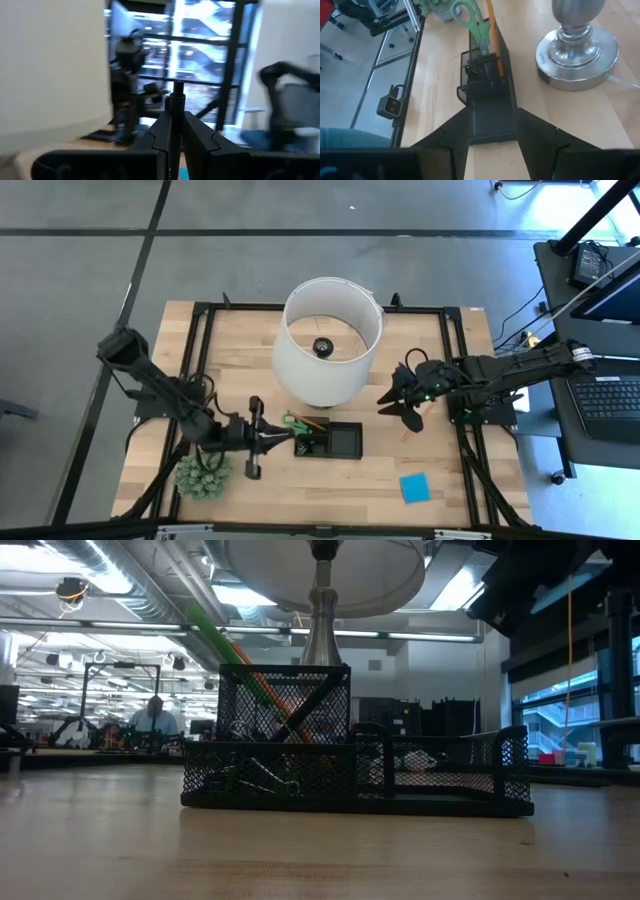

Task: Pick and place office supplies into organizer
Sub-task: Put the bottom black pen into the black desk, then put the black pen into the black desk organizer

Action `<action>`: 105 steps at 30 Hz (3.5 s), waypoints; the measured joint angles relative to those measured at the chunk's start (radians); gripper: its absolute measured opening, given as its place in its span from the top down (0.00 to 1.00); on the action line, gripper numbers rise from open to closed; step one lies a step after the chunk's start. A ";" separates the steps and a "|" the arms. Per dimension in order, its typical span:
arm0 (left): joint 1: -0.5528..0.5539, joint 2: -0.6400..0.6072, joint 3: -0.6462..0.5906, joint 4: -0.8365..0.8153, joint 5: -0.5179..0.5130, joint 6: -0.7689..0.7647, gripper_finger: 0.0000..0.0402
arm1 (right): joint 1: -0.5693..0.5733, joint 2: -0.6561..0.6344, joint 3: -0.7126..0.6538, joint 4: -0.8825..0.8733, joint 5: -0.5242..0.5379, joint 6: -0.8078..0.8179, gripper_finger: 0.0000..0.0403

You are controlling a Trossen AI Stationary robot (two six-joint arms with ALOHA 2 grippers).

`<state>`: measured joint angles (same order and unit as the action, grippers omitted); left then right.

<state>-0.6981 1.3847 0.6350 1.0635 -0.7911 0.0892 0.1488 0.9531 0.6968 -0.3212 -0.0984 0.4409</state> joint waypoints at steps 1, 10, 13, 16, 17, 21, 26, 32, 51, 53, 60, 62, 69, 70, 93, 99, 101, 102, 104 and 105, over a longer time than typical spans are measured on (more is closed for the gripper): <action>-0.004 0.026 0.000 0.028 -0.036 0.014 0.94 | 0.003 0.000 0.000 0.001 0.000 0.000 0.62; 0.016 0.183 0.000 0.093 -0.196 0.046 0.94 | 0.009 0.000 0.000 0.006 0.056 0.000 0.62; 0.038 0.213 0.000 0.092 -0.197 0.061 0.94 | 0.009 0.000 0.000 0.013 0.065 0.000 0.62; 0.060 0.242 0.000 0.094 -0.195 0.050 0.94 | 0.009 0.000 0.000 0.018 0.065 0.000 0.62; 0.068 0.253 0.000 0.092 -0.191 0.049 0.94 | 0.009 0.000 0.000 0.019 0.065 0.000 0.62; 0.094 0.294 0.000 0.092 -0.178 0.049 0.94 | 0.009 0.000 0.000 0.018 0.065 0.003 0.62; 0.117 0.336 0.000 0.085 -0.176 0.060 0.94 | 0.009 0.000 0.000 0.017 0.064 0.003 0.62; 0.136 0.372 0.000 0.084 -0.144 0.044 0.94 | 0.009 0.000 0.000 0.013 0.064 0.003 0.62; 0.187 0.389 0.004 -0.026 -0.078 -0.090 0.94 | 0.009 0.000 0.000 0.009 0.064 -0.003 0.62; 0.192 0.390 0.014 -0.034 -0.067 -0.074 0.94 | 0.009 0.000 0.000 0.009 0.064 -0.004 0.62; 0.229 0.388 0.098 -0.271 0.050 -0.142 0.94 | 0.009 0.000 0.000 0.008 0.064 -0.004 0.62; 0.239 0.390 0.127 -0.367 0.065 -0.171 0.94 | 0.009 0.000 0.000 0.009 0.064 -0.004 0.62; 0.261 0.391 0.203 -0.508 0.112 -0.176 0.90 | 0.009 0.000 0.000 0.007 0.064 -0.007 0.62; 0.262 0.391 0.210 -0.517 0.114 -0.176 0.90 | 0.009 0.000 0.000 0.005 0.064 -0.007 0.62; 0.264 0.391 0.221 -0.545 0.107 -0.207 0.86 | 0.009 0.000 0.000 -0.006 0.063 -0.030 0.62; 0.263 0.391 0.221 -0.544 0.111 -0.224 0.75 | 0.009 0.000 0.000 -0.014 0.063 -0.034 0.62; 0.263 0.391 0.221 -0.544 0.110 -0.225 0.72 | 0.009 0.000 0.000 -0.015 0.063 -0.036 0.62; 0.263 0.391 0.221 -0.544 0.110 -0.223 0.70 | 0.009 0.000 0.000 -0.015 0.063 -0.042 0.62; 0.264 0.382 0.221 -0.545 0.111 -0.217 0.68 | 0.009 0.000 0.000 -0.015 0.063 -0.053 0.62; 0.263 0.375 0.221 -0.541 0.111 -0.218 0.67 | 0.009 0.000 0.000 -0.015 0.063 -0.053 0.62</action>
<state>-0.4347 1.7598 0.8558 0.5224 -0.6798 -0.1286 0.1574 0.9535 0.6968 -0.3359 -0.0357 0.3878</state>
